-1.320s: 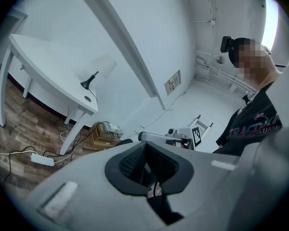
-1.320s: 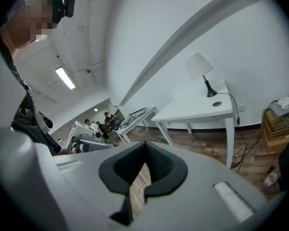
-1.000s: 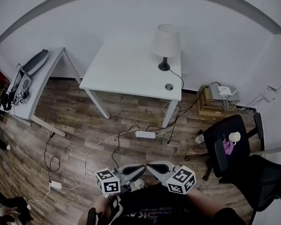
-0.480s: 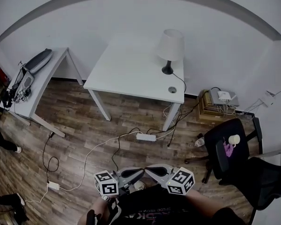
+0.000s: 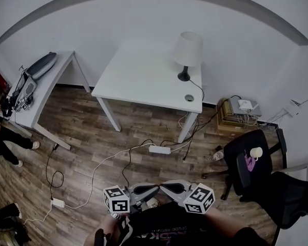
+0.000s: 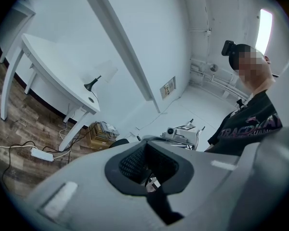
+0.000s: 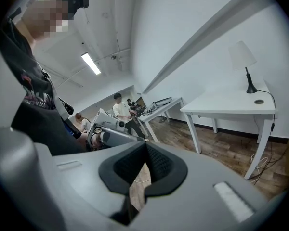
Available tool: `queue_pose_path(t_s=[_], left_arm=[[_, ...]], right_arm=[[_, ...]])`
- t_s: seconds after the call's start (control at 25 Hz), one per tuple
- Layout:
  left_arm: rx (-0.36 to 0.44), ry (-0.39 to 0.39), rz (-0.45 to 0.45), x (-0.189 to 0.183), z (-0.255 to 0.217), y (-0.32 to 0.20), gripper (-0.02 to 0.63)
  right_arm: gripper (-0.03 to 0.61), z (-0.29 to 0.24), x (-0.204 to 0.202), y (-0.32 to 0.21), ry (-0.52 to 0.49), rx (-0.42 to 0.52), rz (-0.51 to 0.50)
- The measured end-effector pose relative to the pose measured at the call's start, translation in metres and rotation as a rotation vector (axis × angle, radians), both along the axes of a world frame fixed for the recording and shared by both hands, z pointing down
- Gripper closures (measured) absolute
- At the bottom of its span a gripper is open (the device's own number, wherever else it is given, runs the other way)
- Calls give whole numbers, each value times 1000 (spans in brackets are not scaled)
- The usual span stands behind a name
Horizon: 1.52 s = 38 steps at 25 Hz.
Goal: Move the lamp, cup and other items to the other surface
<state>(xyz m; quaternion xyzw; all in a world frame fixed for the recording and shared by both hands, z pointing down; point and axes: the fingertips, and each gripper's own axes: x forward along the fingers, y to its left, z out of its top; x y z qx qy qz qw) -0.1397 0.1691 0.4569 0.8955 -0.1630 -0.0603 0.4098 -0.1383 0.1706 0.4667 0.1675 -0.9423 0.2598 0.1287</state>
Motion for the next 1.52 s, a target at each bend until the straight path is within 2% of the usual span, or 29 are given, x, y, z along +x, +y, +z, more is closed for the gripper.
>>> queue_pose_path(t_s=[0.24,0.44,0.52,0.76,0.88,1.04,1.2,1.4,1.52], left_arm=[[12,13,22,5,-3,4,620],[106,-15,44,9,-17,8,621],[132,-39,76,12,-21,12,621],[131,-104,221,18,-19,30,618],[125,-111,249,21,-17,35,618],[140,-77,229,24,-21,33,617],[142,8,163,21,-33,26,617],[98,29,144,19,-33,21,618],[94,14,102,14,-31,14,620]], right_arm=[[577,-2,4,4,7,47,-6],[575,-15,8,8,-43,85,-19],[575,-19,9,12,-58,91,-46],[577,-17,11,28,-71,85,-127],[586,-16,12,34,-73,95,-154],[589,-20,16,33,-76,117,-150],[592,-33,17,26,-171,81,-92],[588,-29,16,21,-188,57,-51],[581,-30,14,12,-156,86,-11]])
